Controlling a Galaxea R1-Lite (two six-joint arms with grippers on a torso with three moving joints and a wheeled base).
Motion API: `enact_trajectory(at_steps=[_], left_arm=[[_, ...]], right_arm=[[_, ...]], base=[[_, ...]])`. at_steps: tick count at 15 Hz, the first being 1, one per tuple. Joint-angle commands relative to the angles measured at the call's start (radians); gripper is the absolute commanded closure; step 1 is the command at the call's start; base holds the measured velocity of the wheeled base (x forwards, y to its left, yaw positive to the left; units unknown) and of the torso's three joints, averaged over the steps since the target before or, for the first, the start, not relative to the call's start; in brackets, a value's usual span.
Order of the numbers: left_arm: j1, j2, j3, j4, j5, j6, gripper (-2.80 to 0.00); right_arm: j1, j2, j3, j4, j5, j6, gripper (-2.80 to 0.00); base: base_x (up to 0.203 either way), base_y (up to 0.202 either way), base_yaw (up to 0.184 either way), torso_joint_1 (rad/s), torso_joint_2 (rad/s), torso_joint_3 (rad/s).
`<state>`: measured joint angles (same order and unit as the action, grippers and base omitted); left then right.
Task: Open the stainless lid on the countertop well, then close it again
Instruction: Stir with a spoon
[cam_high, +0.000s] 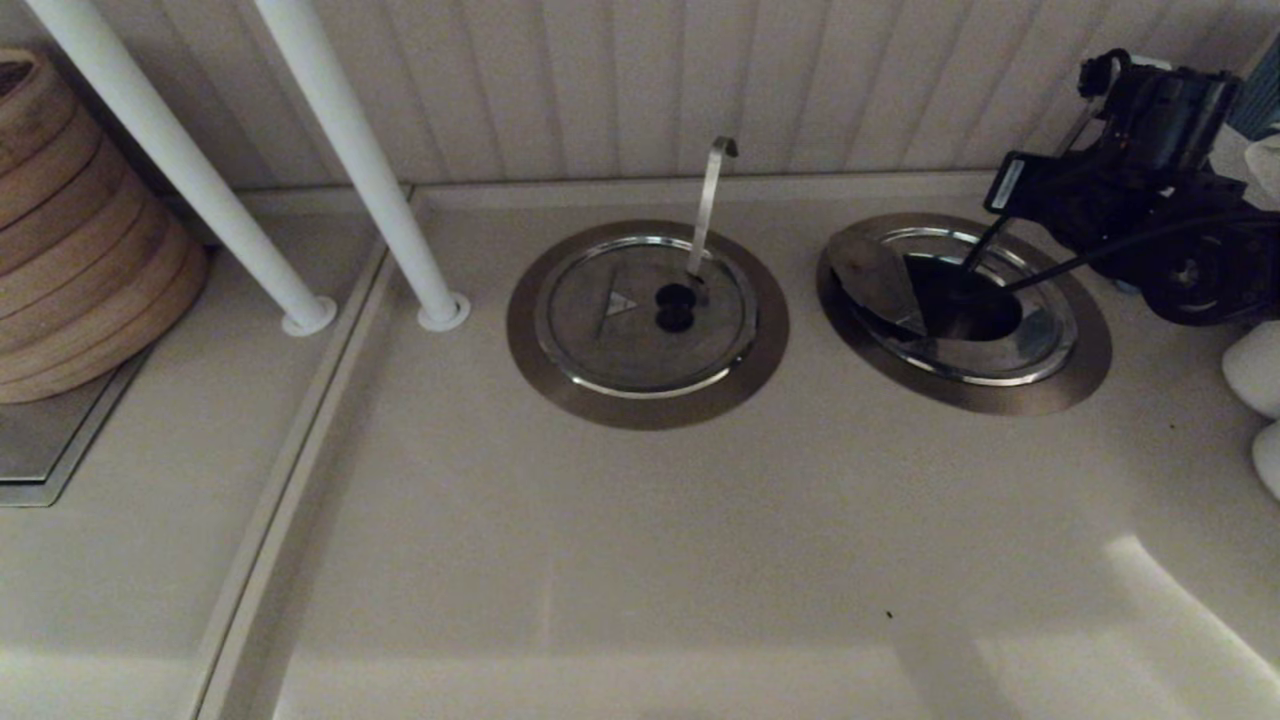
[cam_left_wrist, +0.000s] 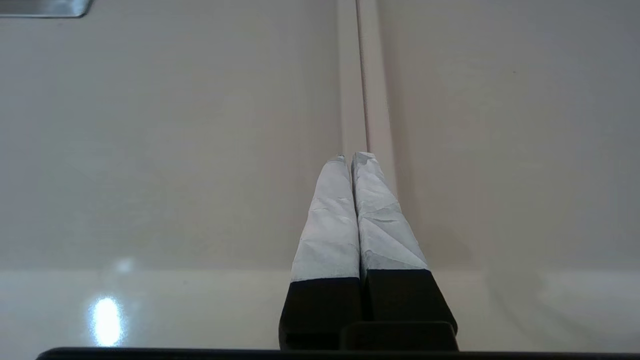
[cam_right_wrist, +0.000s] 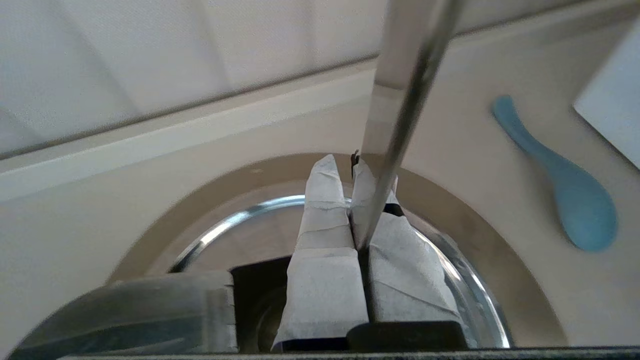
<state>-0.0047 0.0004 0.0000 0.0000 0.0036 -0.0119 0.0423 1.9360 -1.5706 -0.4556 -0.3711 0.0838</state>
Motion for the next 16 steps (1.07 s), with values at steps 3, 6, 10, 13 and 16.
enact_trajectory(at_steps=[3,6,10,13,16], left_arm=[[0.000,0.001,0.000,0.000,0.000,0.000,0.00],[0.000,0.001,0.000,0.000,0.001,0.000,0.00],[0.000,0.001,0.000,0.001,0.000,0.000,0.00],[0.000,0.001,0.000,0.000,0.001,0.000,0.00],[0.000,0.001,0.000,0.000,0.001,0.000,0.00]], right_arm=[[0.014,-0.028,0.022,0.037,0.003,-0.016,0.00],[0.013,-0.071,0.055,0.075,0.015,-0.060,0.00],[0.003,-0.062,0.057,0.108,0.021,-0.078,0.00],[-0.006,-0.037,0.053,0.100,0.015,-0.095,0.00],[-0.016,0.001,0.034,0.062,0.012,-0.091,0.00]], base=[[0.000,0.000,0.000,0.000,0.00,0.000],[0.000,0.000,0.000,0.000,0.00,0.000],[0.000,0.000,0.000,0.000,0.00,0.000],[0.000,0.000,0.000,0.000,0.00,0.000],[0.000,0.000,0.000,0.000,0.00,0.000]])
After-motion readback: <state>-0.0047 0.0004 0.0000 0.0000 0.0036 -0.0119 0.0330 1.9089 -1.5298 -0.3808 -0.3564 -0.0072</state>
